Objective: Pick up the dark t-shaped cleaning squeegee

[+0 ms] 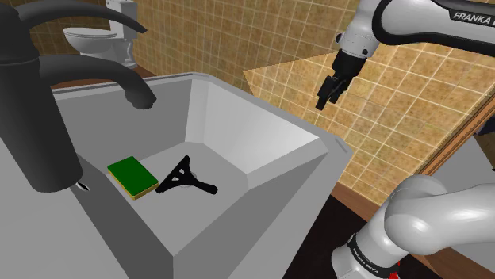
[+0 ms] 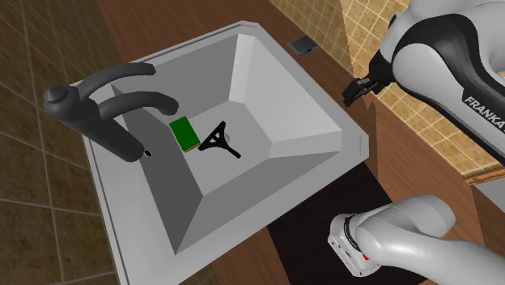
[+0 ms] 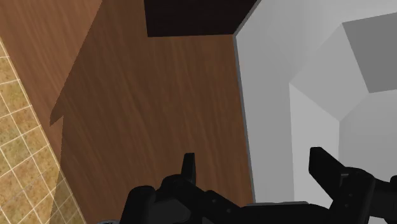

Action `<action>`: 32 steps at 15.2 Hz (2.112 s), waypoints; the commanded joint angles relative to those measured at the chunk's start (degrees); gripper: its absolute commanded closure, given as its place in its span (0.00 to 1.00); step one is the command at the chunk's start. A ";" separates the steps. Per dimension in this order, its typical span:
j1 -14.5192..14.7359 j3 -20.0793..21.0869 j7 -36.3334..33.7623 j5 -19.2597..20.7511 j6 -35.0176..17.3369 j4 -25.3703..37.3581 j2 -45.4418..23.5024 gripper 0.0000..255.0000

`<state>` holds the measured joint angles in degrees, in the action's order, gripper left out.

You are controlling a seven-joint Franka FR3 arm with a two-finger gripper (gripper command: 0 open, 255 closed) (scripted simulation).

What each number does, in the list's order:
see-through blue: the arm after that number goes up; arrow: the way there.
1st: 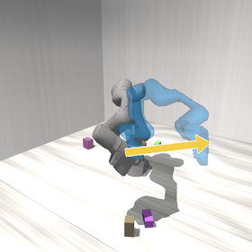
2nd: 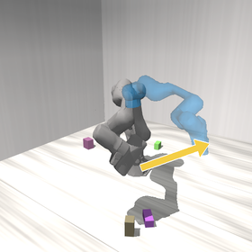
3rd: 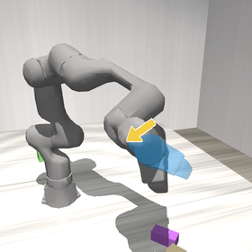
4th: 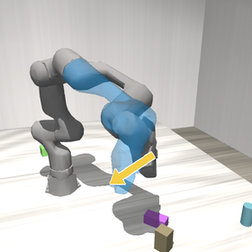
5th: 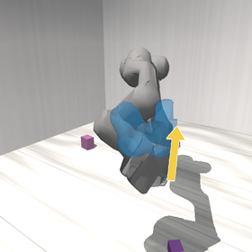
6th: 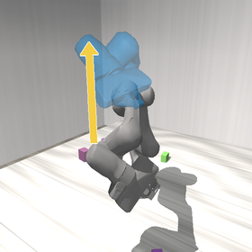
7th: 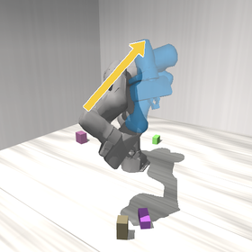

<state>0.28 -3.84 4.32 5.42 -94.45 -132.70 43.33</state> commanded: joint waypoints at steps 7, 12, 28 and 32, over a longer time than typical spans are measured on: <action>3.45 4.38 -3.12 -3.31 -5.90 -1.22 -5.81 0.00; 6.20 8.01 -5.52 -5.61 -10.74 -0.82 -11.77 0.00; 13.45 19.19 -13.30 -7.63 -23.23 8.95 -35.84 0.00; 15.28 21.54 -15.61 -6.33 -25.15 13.35 -42.70 0.00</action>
<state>15.07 17.06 -10.56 -1.39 -118.96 -120.69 2.75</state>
